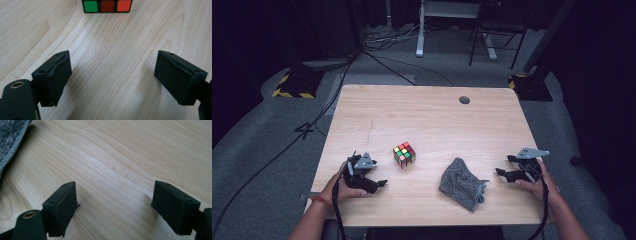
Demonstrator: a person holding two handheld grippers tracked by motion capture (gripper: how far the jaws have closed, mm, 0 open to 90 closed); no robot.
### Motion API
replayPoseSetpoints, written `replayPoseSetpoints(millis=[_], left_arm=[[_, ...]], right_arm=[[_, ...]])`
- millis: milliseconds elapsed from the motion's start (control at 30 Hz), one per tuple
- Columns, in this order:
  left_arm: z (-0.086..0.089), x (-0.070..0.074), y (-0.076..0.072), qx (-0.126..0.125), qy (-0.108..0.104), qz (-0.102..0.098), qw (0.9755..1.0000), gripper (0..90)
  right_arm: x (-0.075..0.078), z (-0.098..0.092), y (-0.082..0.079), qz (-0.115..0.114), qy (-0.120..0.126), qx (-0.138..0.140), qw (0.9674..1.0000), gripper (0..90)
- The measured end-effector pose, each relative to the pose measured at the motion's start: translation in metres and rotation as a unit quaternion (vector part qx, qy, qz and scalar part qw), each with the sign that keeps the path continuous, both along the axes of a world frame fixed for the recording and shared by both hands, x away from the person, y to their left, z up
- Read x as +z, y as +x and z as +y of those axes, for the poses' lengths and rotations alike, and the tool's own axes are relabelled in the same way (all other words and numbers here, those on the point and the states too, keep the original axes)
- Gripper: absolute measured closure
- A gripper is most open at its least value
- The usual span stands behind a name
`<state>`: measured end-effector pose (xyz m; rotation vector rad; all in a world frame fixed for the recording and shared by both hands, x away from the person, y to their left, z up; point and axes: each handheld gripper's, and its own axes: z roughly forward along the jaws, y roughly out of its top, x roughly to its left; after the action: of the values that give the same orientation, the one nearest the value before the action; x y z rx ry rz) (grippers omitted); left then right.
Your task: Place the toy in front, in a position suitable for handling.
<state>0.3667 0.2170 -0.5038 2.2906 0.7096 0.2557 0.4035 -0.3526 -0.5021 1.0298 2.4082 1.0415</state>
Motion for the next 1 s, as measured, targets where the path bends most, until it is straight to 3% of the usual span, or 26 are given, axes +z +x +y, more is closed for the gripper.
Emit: replayPoseSetpoints(millis=[367, 467, 600, 633, 667, 700, 800, 1000], left_arm=[[0.0, 0.0, 0.0, 0.002, 0.001, 0.0, 1.0, 14.9], [0.0, 0.0, 0.0, 0.003, 0.001, 0.0, 1.0, 14.9], [0.0, 0.0, 0.0, 0.003, 0.001, 0.0, 1.0, 14.9], [-0.001, 0.0, 0.0, 0.003, 0.001, 0.0, 1.0, 14.9], [-0.001, 0.0, 0.0, 0.003, 0.001, 0.0, 1.0, 14.9], [-0.001, 0.0, 0.0, 0.003, 0.001, 0.0, 1.0, 14.9], [-0.001, 0.0, 0.0, 0.002, 0.002, -0.001, 1.0, 14.9], [-0.001, 0.0, 0.0, 0.002, 0.002, -0.001, 1.0, 14.9]], right_arm=[[0.002, 0.002, 0.0, 0.006, -0.006, -0.001, 1.0, 18.8], [0.004, 0.007, -0.002, 0.018, -0.003, 0.017, 0.9997, 19.2], [0.017, 0.023, -0.011, 0.006, 0.009, 0.042, 0.9991, 21.1], [0.027, 0.033, -0.017, -0.008, 0.021, 0.06, 0.9979, 23.1], [0.027, 0.033, -0.017, -0.008, 0.021, 0.06, 0.9979, 23.1], [0.034, 0.042, -0.024, -0.016, 0.028, 0.079, 0.9964, 23.7], [0.04, 0.053, -0.032, -0.026, 0.024, 0.099, 0.9944, 24.9], [0.051, 0.089, -0.053, -0.035, 0.023, 0.168, 0.9849, 31.6]])
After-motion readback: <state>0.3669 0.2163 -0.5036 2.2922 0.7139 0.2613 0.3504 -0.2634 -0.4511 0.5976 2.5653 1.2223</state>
